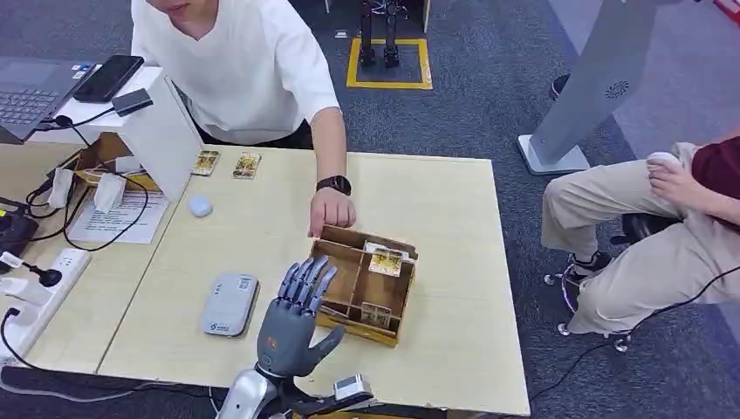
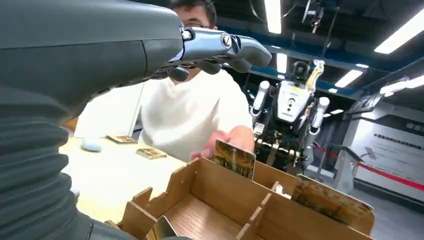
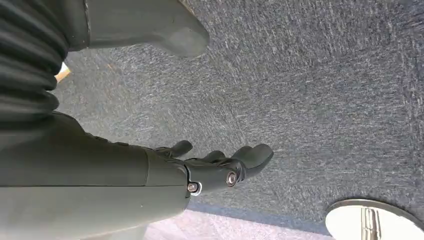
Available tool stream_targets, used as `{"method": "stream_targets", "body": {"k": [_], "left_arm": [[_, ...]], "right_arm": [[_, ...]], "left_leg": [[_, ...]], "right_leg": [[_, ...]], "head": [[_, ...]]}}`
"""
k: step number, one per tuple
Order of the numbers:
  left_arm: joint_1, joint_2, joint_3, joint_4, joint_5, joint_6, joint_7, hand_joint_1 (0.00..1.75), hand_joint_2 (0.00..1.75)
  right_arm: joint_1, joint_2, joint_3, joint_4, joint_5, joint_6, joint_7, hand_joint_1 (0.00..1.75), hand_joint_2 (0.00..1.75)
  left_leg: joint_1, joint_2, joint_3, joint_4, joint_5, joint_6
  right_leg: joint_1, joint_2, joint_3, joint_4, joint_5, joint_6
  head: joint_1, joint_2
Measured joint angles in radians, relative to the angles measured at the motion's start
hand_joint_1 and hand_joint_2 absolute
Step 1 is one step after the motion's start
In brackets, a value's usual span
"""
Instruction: Pass the card to the sensor for recognition and then transmit it.
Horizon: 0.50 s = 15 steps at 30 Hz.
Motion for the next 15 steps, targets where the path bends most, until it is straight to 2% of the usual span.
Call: {"method": "stream_targets", "body": {"k": [7, 8, 12, 15], "left_arm": [[0.004, -0.006, 0.017, 0.0, -0.039, 0.0, -0.002, 0.0, 1.75], [0.004, -0.006, 0.018, 0.001, -0.048, 0.0, 0.002, 0.07, 1.75], [0.004, -0.006, 0.022, 0.006, -0.065, 0.0, 0.012, 0.09, 1.75], [0.004, -0.006, 0.023, 0.011, -0.068, 0.0, 0.013, 0.05, 1.75]], "right_arm": [[0.0, 0.0, 0.0, 0.0, 0.0, 0.0, 0.0, 0.0, 1.75], [0.0, 0.0, 0.0, 0.0, 0.0, 0.0, 0.0, 0.0, 1.75], [0.0, 0.0, 0.0, 0.0, 0.001, 0.0, 0.0, 0.0, 1.75], [0.0, 0.0, 0.0, 0.0, 0.001, 0.0, 0.0, 0.0, 1.75]], "left_leg": [[0.0, 0.0, 0.0, 0.0, 0.0, 0.0], [0.0, 0.0, 0.0, 0.0, 0.0, 0.0], [0.0, 0.0, 0.0, 0.0, 0.0, 0.0], [0.0, 0.0, 0.0, 0.0, 0.0, 0.0]], "right_leg": [[0.0, 0.0, 0.0, 0.0, 0.0, 0.0], [0.0, 0.0, 0.0, 0.0, 0.0, 0.0], [0.0, 0.0, 0.0, 0.0, 0.0, 0.0], [0.0, 0.0, 0.0, 0.0, 0.0, 0.0]], "head": [[0.0, 0.0], [0.0, 0.0], [0.0, 0.0], [0.0, 0.0]]}}
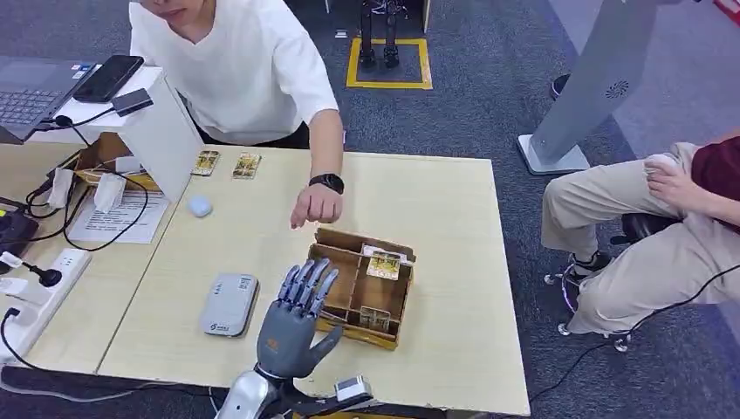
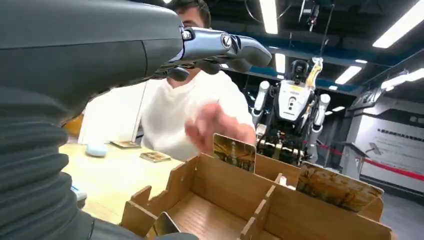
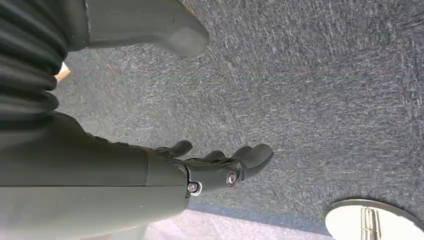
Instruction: Pass the card to the sensor for recognition and then transmit it.
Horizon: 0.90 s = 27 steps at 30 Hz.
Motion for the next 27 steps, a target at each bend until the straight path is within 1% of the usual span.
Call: {"method": "stream_targets", "body": {"k": [3, 15, 16, 17, 18, 20, 21, 22, 24, 25, 26, 27], "left_arm": [[0.0, 0.0, 0.001, 0.002, -0.003, 0.0, 0.002, 0.0, 1.75], [0.0, 0.0, 0.003, 0.002, -0.018, 0.0, 0.016, 0.0, 1.75], [0.0, 0.0, 0.004, 0.002, -0.022, 0.0, 0.02, 0.05, 1.75], [0.0, 0.0, 0.004, 0.002, -0.024, 0.0, 0.021, 0.05, 1.75], [0.0, 0.0, 0.004, 0.002, -0.025, 0.0, 0.023, 0.26, 1.75], [0.0, 0.0, 0.005, 0.002, -0.029, 0.0, 0.027, 0.28, 1.75], [0.0, 0.0, 0.005, 0.002, -0.03, 0.0, 0.03, 0.44, 1.75], [0.0, 0.0, 0.005, 0.002, -0.03, 0.0, 0.03, 0.7, 1.75], [0.0, 0.001, 0.005, 0.002, -0.028, 0.0, 0.03, 0.66, 1.75], [-0.001, 0.001, 0.005, 0.002, -0.023, 0.003, 0.028, 0.52, 1.75], [-0.003, 0.001, 0.006, 0.002, -0.021, 0.003, 0.025, 0.49, 1.75], [-0.003, 0.001, 0.006, 0.002, -0.018, 0.003, 0.024, 0.38, 1.75]], "right_arm": [[0.0, 0.0, 0.0, 0.0, 0.0, 0.0, 0.0, 0.0, 1.75], [0.0, 0.002, 0.0, 0.0, 0.001, 0.0, 0.0, 0.0, 1.75], [0.0, 0.002, 0.0, 0.0, 0.001, 0.0, 0.0, 0.0, 1.75], [0.0, 0.002, 0.0, 0.0, 0.001, 0.0, 0.0, 0.0, 1.75], [0.0, 0.003, 0.0, 0.0, 0.001, 0.0, 0.0, 0.0, 1.75], [0.0, 0.003, 0.0, 0.0, 0.001, 0.0, 0.0, 0.0, 1.75], [0.0, 0.003, 0.0, 0.0, 0.001, 0.0, 0.0, 0.0, 1.75], [0.0, 0.003, 0.0, 0.0, 0.001, 0.0, 0.0, 0.0, 1.75], [0.0, 0.004, 0.0, 0.0, 0.001, 0.0, 0.0, 0.0, 1.75], [0.0, 0.005, 0.0, 0.0, 0.0, 0.0, 0.0, 0.0, 1.75], [0.0, 0.005, 0.0, 0.0, 0.0, 0.0, 0.0, 0.0, 1.75], [-0.001, 0.005, 0.0, 0.0, 0.0, 0.0, 0.0, 0.0, 1.75]], "left_leg": [[0.0, 0.0, 0.0, 0.0, 0.0, 0.0], [0.0, 0.0, 0.0, 0.0, 0.0, 0.0], [0.0, 0.0, 0.0, 0.0, 0.0, 0.0], [0.0, 0.0, 0.0, 0.0, 0.0, 0.0], [0.0, 0.0, 0.0, 0.0, 0.0, 0.0], [0.0, 0.0, 0.0, 0.0, 0.0, 0.0], [0.0, 0.0, 0.0, 0.0, 0.0, 0.0], [0.0, 0.0, 0.0, 0.0, 0.0, 0.0], [0.0, 0.0, 0.0, 0.0, 0.0, 0.0], [0.0, 0.0, 0.0, 0.0, 0.0, 0.0], [0.0, 0.0, 0.0, 0.0, 0.0, 0.0], [0.0, 0.0, 0.0, 0.0, 0.0, 0.0]], "right_leg": [[0.0, 0.0, 0.0, 0.0, 0.0, 0.0], [0.0, 0.0, 0.0, 0.0, 0.0, 0.0], [0.0, 0.0, 0.0, 0.0, 0.0, 0.0], [0.0, 0.0, 0.0, 0.0, 0.0, 0.0], [0.0, 0.0, 0.0, 0.0, 0.0, 0.0], [0.0, 0.0, 0.0, 0.0, 0.0, 0.0], [0.0, 0.0, 0.0, 0.0, 0.0, 0.0], [0.0, 0.0, 0.0, 0.0, 0.0, 0.0], [0.0, 0.0, 0.0, 0.0, 0.0, 0.0], [0.0, 0.0, 0.0, 0.0, 0.0, 0.0], [0.0, 0.0, 0.0, 0.0, 0.0, 0.0], [0.0, 0.0, 0.0, 0.0, 0.0, 0.0]], "head": [[0.0, 0.0], [0.0, 0.0], [0.0, 0.0], [0.0, 0.0], [0.0, 0.0], [0.0, 0.0], [0.0, 0.0], [0.0, 0.0], [0.0, 0.0], [0.0, 0.0], [0.0, 0.0], [0.0, 0.0]]}}
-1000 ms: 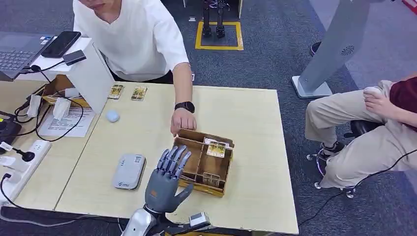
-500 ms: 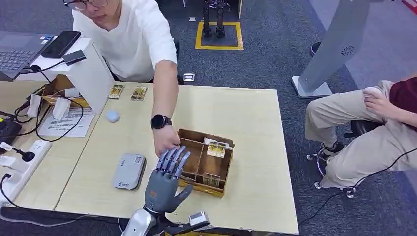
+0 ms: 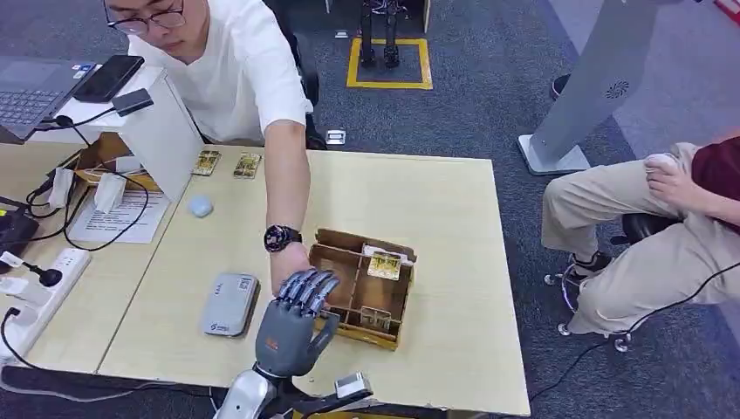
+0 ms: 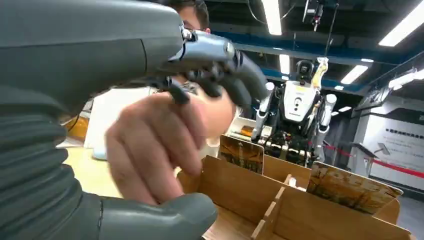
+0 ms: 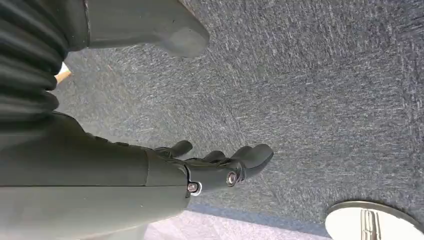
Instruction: Pass the card to the sensor for recognition and then transmit it.
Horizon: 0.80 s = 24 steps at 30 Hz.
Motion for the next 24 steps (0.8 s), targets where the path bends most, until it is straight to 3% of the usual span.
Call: {"method": "stream_targets", "body": {"k": [1, 9, 10, 13, 24], "left_arm": [[0.0, 0.0, 0.0, 0.0, 0.002, 0.0, -0.003, 0.28, 1.75], [0.0, 0.0, 0.0, 0.0, 0.005, 0.0, -0.003, 0.28, 1.75], [0.0, 0.0, 0.0, 0.0, 0.005, 0.0, -0.003, 0.14, 1.75], [0.0, 0.0, 0.0, 0.0, 0.004, 0.0, -0.003, 0.0, 1.75], [0.0, 0.0, 0.001, 0.0, 0.006, 0.0, -0.005, 0.0, 1.75]], "right_arm": [[0.0, 0.0, 0.0, 0.0, 0.0, 0.0, 0.0, 0.0, 1.75], [0.0, 0.0, 0.0, 0.0, 0.0, 0.0, 0.0, 0.0, 1.75], [0.0, 0.0, 0.0, 0.0, 0.0, 0.0, 0.0, 0.0, 1.75], [0.0, 0.001, 0.0, 0.0, 0.0, 0.0, 0.0, 0.0, 1.75], [0.0, 0.002, 0.0, 0.0, -0.002, 0.0, 0.0, 0.0, 1.75]], "left_leg": [[0.0, 0.0, 0.0, 0.0, 0.0, 0.0], [0.0, 0.0, 0.0, 0.0, 0.0, 0.0], [0.0, 0.0, 0.0, 0.0, 0.0, 0.0], [0.0, 0.0, 0.0, 0.0, 0.0, 0.0], [0.0, 0.0, 0.0, 0.0, 0.0, 0.0]], "right_leg": [[0.0, 0.0, 0.0, 0.0, 0.0, 0.0], [0.0, 0.0, 0.0, 0.0, 0.0, 0.0], [0.0, 0.0, 0.0, 0.0, 0.0, 0.0], [0.0, 0.0, 0.0, 0.0, 0.0, 0.0], [0.0, 0.0, 0.0, 0.0, 0.0, 0.0]], "head": [[0.0, 0.0], [0.0, 0.0], [0.0, 0.0], [0.0, 0.0], [0.0, 0.0]]}}
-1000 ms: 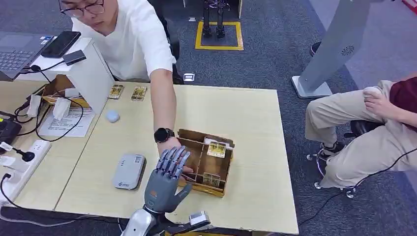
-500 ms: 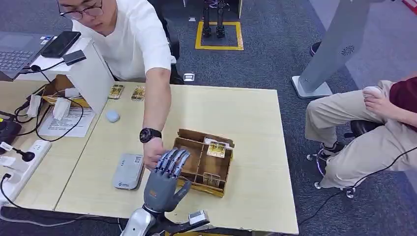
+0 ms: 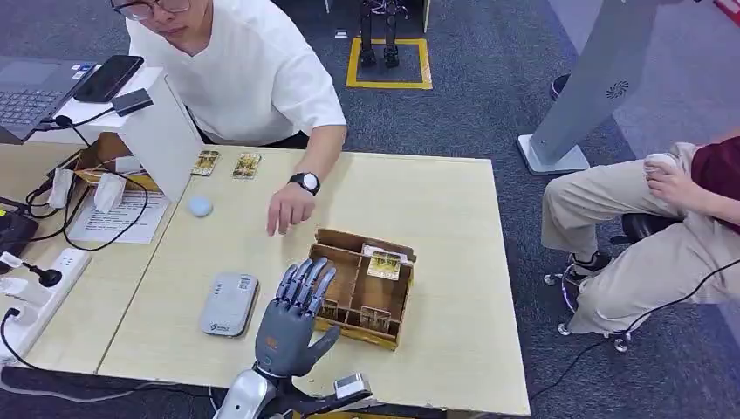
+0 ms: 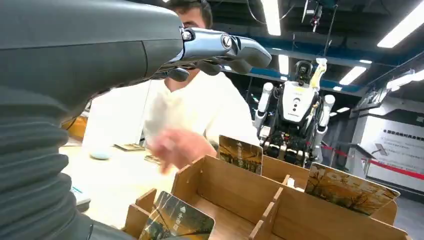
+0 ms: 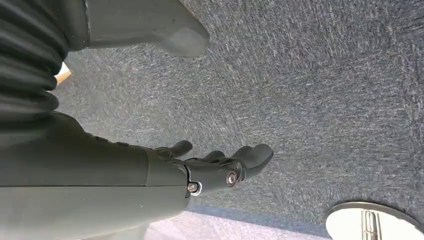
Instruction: Pass the card to the sensor for recognition and then transmit it.
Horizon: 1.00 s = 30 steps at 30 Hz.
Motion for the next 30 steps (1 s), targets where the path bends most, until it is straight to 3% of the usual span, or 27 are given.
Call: {"method": "stream_targets", "body": {"k": [30], "left_arm": [[0.002, -0.001, 0.0, 0.0, -0.005, 0.0, 0.001, 0.05, 1.75]], "right_arm": [[0.0, 0.007, 0.0, 0.0, -0.001, 0.0, 0.0, 0.0, 1.75]], "left_leg": [[0.0, 0.0, 0.0, 0.0, 0.0, 0.0]], "right_leg": [[0.0, 0.0, 0.0, 0.0, 0.0, 0.0]], "head": [[0.0, 0.0]]}}
